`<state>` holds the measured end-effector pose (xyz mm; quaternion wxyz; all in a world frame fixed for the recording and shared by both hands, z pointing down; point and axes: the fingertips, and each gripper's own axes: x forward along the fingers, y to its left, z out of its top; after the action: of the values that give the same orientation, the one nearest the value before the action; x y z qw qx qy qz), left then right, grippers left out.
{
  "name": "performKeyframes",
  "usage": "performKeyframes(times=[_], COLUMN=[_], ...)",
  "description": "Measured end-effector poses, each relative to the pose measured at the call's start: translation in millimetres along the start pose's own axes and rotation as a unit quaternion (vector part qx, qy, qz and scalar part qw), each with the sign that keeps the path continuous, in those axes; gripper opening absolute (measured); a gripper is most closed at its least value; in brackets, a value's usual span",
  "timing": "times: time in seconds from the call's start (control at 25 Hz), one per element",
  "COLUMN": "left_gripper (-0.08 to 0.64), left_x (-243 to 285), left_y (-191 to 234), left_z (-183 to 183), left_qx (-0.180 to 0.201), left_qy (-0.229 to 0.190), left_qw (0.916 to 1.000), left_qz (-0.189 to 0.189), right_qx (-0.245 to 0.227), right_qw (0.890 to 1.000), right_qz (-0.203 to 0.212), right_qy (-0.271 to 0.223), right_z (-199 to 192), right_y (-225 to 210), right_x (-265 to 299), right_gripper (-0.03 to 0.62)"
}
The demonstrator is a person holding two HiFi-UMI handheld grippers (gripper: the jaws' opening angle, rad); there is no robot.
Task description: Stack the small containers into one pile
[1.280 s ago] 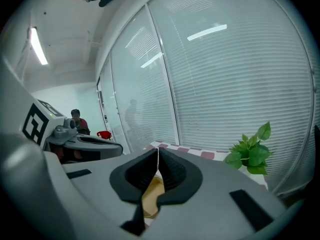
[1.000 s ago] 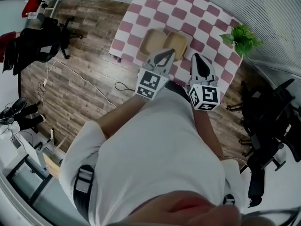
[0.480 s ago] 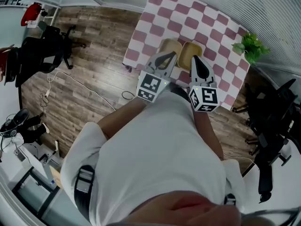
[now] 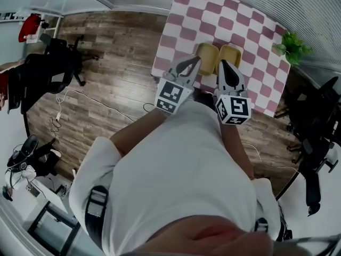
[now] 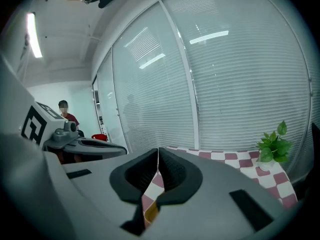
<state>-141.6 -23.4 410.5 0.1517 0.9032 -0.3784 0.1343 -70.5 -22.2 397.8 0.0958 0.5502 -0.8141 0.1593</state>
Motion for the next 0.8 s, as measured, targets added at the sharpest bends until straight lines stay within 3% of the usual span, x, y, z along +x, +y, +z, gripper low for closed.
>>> performKeyframes(times=[0.48, 0.8], left_gripper=[0.035, 0.035], left_x=[1, 5], left_y=[-13, -23], left_z=[3, -34], left_qx=[-0.003, -0.027], left_qy=[0.005, 0.047], left_qw=[1.0000, 0.9985], left_qz=[-0.005, -0.007], right_qx=[0.003, 0.023], right_qw=[1.000, 0.998], right_qz=[-0.010, -0.006], right_qy=[0.004, 0.051], right_z=[-2, -44], right_y=[-13, -16], right_x=[-10, -20], right_gripper=[0.034, 0.034])
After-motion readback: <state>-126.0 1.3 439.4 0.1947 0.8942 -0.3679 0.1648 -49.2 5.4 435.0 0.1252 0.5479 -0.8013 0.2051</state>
